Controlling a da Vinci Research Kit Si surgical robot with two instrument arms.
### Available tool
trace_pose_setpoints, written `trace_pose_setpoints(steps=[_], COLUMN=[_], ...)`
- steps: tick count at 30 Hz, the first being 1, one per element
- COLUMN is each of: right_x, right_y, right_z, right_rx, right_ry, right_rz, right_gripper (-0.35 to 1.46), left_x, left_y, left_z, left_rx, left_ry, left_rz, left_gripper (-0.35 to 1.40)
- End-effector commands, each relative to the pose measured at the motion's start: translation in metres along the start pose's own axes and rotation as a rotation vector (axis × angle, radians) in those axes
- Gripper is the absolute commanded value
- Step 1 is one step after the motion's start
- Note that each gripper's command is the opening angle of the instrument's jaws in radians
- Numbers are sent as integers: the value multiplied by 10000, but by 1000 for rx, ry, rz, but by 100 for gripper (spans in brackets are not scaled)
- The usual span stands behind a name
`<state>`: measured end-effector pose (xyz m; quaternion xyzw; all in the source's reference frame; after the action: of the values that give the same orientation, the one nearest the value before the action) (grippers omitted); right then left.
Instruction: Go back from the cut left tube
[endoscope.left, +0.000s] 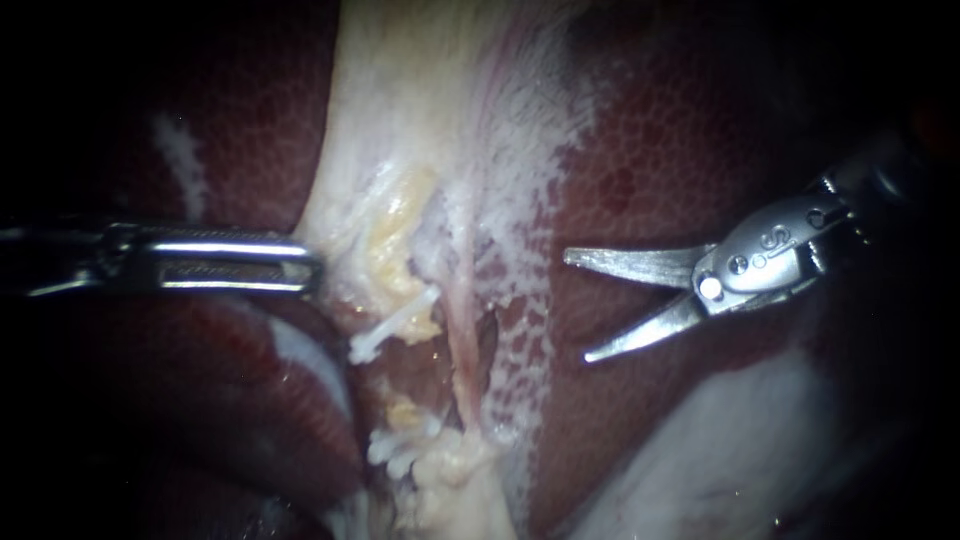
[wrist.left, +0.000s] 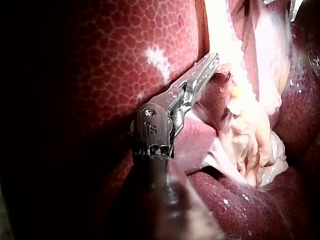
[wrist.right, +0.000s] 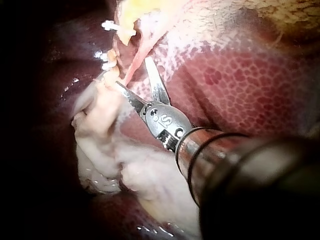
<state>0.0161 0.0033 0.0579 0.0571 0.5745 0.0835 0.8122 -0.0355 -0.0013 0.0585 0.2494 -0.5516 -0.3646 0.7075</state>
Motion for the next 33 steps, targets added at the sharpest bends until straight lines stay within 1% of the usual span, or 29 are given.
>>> trace_pose_setpoints(steps=[1,6,11,17,33], right_x=[0,-1,-2,-5,-10], right_y=[0,0,0,2,2], right_z=[0,1,0,-3,-5], right_rx=[1,-7,-23,-22,-18], right_ry=[0,-4,-28,-38,-46], right_rz=[-1,0,-1,4,1], right_gripper=[143,143,143,143,143], left_x=[3,11,16,16,17], left_y=[-2,-4,-6,-7,-8], left_z=[4,17,24,25,26], left_rx=[6,18,22,26,26], left_ry=[5,15,22,24,27], left_rz=[2,-4,-6,-5,-11], left_gripper=[-35,-35,-35,-35,-35])
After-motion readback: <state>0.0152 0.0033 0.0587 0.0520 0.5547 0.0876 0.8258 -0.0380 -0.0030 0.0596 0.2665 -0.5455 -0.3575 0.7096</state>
